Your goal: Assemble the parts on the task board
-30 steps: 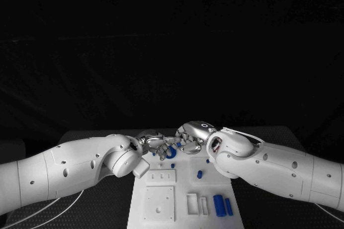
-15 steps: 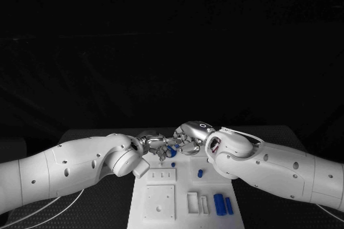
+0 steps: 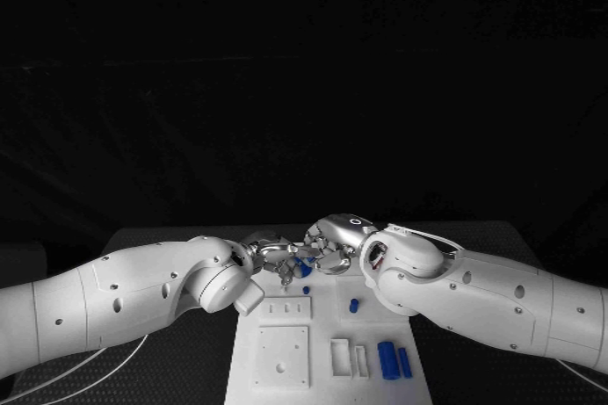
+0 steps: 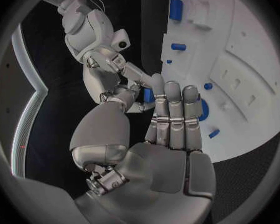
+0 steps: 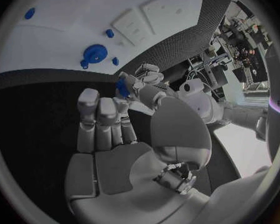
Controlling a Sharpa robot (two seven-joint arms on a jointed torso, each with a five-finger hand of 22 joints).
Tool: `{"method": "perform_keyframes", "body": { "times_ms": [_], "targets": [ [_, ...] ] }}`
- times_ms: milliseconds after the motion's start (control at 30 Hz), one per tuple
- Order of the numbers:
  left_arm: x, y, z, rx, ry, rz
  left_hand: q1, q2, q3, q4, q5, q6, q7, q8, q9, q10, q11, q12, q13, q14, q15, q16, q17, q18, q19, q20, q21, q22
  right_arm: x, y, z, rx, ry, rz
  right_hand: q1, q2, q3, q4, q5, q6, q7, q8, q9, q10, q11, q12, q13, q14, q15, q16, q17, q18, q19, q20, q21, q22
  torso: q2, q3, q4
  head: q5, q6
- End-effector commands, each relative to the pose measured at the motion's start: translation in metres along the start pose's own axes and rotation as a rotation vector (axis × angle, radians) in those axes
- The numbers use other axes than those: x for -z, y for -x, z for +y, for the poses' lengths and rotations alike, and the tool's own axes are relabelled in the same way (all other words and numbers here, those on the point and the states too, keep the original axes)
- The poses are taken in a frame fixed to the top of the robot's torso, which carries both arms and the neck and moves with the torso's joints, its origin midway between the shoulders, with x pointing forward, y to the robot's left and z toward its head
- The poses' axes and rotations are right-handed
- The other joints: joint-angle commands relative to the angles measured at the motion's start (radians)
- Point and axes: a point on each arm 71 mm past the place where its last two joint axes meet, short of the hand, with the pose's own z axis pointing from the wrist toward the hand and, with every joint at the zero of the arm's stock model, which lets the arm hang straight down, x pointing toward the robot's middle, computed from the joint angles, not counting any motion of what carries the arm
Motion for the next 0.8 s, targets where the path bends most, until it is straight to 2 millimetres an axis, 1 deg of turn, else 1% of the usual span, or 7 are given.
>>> {"method": "perform_keyframes", "body": {
  "times_ms": [33,133,200,300,400,467,800],
  "targets": [
    [0.0004,-0.0046,-0.0054,-0.002,-0.031,0.031,0.024,0.038,0.006,-0.023,-0.001,0.007,-0.003,0.003,0.001,-0.009,-0.001,0.007,0.003,-0.009,-0.001,0.005,-0.003,0.019,-0.009,-0.054,0.007,0.019,-0.0002,-0.0041,0.0018,0.013,0.011,0.027,-0.004,-0.006,0.005,-0.001,0.004,0.057,0.021,0.010,0.034,0.000,-0.005,-0.005,-0.001,0.000,-0.004,-0.006,0.001,0.043,0.003,-0.002,0.003,0.014,0.001,0.0004,-0.0003,0.000,-0.001],
    [0.0007,-0.0042,-0.0055,0.007,-0.031,0.022,0.061,0.079,0.013,-0.069,0.021,0.023,-0.005,0.009,0.004,-0.012,-0.002,0.009,0.007,-0.012,0.000,0.009,-0.008,0.016,-0.014,-0.051,0.012,0.019,0.0004,-0.0040,0.0001,0.013,0.008,0.027,-0.004,-0.006,0.005,-0.001,0.004,0.057,0.021,0.010,0.034,0.000,-0.005,-0.005,-0.001,0.000,-0.004,-0.006,0.001,0.043,0.003,-0.002,0.003,0.013,0.000,0.0000,-0.0001,-0.001,-0.003],
    [0.0012,-0.0047,-0.0057,0.018,-0.034,0.025,0.077,0.094,0.016,-0.118,0.109,0.080,-0.019,0.039,0.019,-0.013,-0.013,0.012,0.011,-0.014,-0.001,0.015,-0.014,0.012,-0.018,-0.050,0.016,0.018,0.0005,-0.0044,0.0007,0.011,0.011,0.030,-0.005,-0.006,0.005,0.000,0.004,0.057,0.021,0.010,0.034,0.000,-0.005,-0.005,-0.001,0.000,-0.004,-0.006,0.001,0.043,0.003,-0.002,0.003,0.013,0.000,-0.0003,0.0002,-0.002,-0.004],
    [0.0012,-0.0051,-0.0060,0.025,-0.040,0.027,0.067,0.125,0.021,-0.159,0.126,0.094,-0.022,0.043,0.025,-0.017,-0.016,0.012,0.014,-0.018,0.000,0.019,-0.024,0.008,-0.022,-0.050,0.019,0.015,0.0006,-0.0049,0.0022,0.009,0.016,0.034,-0.006,-0.006,0.005,0.000,0.004,0.057,0.021,0.009,0.034,0.000,-0.005,-0.005,-0.001,0.000,-0.004,-0.006,0.001,0.043,0.003,-0.002,0.002,0.013,0.001,0.0003,0.0001,-0.002,-0.004],
    [0.0011,-0.0055,-0.0060,0.044,-0.039,0.028,0.055,0.144,0.047,-0.181,0.117,0.103,-0.022,0.042,0.028,-0.017,-0.018,0.012,0.015,-0.020,0.001,0.024,-0.033,0.006,-0.024,-0.051,0.020,0.013,0.0012,-0.0062,0.0042,0.001,0.025,0.039,-0.006,-0.007,0.005,0.000,0.004,0.056,0.021,0.009,0.034,0.000,-0.005,-0.005,-0.001,0.000,-0.004,-0.006,0.001,0.043,0.003,-0.002,0.002,0.013,0.001,0.0008,-0.0004,-0.003,-0.007],
    [0.0010,-0.0069,-0.0062,0.048,-0.038,0.033,0.042,0.130,0.120,-0.175,0.057,0.111,-0.023,0.038,0.030,-0.015,-0.018,0.011,0.016,-0.021,0.000,0.031,-0.045,0.004,-0.022,-0.052,0.022,0.009,0.0015,-0.0062,0.0041,0.002,0.025,0.040,-0.007,-0.008,0.006,0.000,0.004,0.056,0.021,0.009,0.034,-0.001,-0.005,-0.006,-0.001,0.000,-0.004,-0.007,0.001,0.043,0.003,-0.001,0.002,0.013,0.001,0.0011,-0.0008,-0.001,-0.007],
    [0.0014,-0.0081,-0.0049,0.052,-0.033,0.035,-0.034,0.160,0.177,-0.214,0.073,0.121,-0.024,0.034,0.042,-0.021,-0.017,0.007,0.018,-0.034,0.003,0.045,-0.068,0.001,-0.030,-0.051,0.031,0.010,0.0016,-0.0067,0.0020,0.005,0.018,0.047,-0.008,-0.010,0.006,0.000,0.005,0.056,0.021,0.008,0.033,-0.001,-0.005,-0.006,-0.001,0.000,-0.004,-0.007,0.000,0.043,0.003,-0.001,0.001,0.013,0.000,0.0017,-0.0025,-0.001,-0.010]
  ]
}}
